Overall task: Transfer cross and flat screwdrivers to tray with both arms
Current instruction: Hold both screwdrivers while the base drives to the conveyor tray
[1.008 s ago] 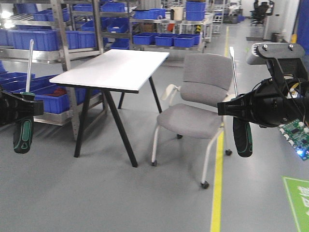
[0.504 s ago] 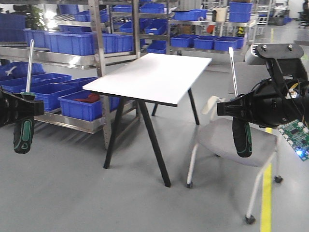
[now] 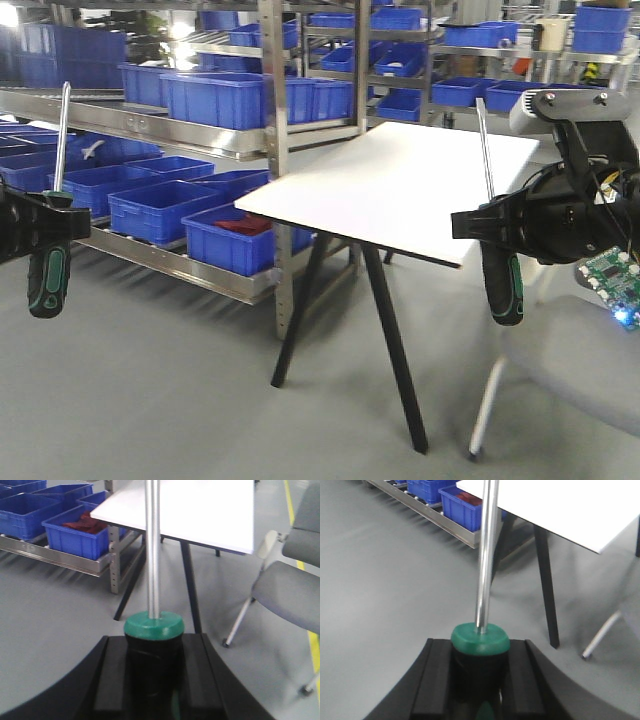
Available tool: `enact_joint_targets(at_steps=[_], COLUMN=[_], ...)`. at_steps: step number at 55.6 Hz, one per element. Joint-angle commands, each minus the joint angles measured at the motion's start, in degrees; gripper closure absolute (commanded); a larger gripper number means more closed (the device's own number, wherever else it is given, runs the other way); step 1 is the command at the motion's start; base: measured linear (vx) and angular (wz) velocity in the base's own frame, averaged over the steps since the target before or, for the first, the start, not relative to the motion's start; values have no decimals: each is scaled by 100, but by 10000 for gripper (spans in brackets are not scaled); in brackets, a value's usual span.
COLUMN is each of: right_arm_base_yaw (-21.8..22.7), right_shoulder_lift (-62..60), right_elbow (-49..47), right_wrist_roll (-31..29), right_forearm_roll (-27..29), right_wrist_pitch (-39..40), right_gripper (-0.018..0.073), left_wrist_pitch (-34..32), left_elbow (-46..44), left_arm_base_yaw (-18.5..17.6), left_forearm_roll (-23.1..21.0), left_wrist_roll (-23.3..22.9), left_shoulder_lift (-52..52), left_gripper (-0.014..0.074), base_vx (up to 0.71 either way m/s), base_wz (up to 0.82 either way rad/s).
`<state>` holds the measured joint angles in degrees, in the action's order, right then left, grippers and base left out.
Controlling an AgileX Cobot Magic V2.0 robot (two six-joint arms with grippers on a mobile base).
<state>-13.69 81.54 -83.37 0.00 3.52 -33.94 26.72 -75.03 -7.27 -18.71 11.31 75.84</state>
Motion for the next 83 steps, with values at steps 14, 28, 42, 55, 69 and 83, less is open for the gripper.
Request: enact_joint_targets(at_steps=[14,28,42,55,69,83], right_arm_base_yaw=[-1,-1,-1,-1,-1,-1], right_shoulder_lift=[-213,-213,-213,-213,-213,-213], right_elbow=[-194,-194,-194,-194,-194,-194], right_wrist_roll=[0,0,0,0,0,0], right_forearm_roll=[4,4,4,4,4,4], right_wrist_pitch=[571,569,570,564,555,555], right_gripper=[567,567,567,567,567,567], left_wrist_pitch=[-500,-500,-500,-500,-500,-500], left_elbow=[-197,-197,-197,-197,-197,-197], left_arm_base_yaw=[-26,-26,-26,-26,-26,-26], left_forearm_roll=[-113,-113,-113,-113,-113,-113], left_wrist_roll=[-43,-43,-43,-43,-43,-43], left_shoulder_lift=[-188,-188,-188,-188,-188,-188], left_gripper=[596,596,596,596,596,596], base_vx=[51,48,47,45,43,42], base_wz=[27,24,24,32,50,64])
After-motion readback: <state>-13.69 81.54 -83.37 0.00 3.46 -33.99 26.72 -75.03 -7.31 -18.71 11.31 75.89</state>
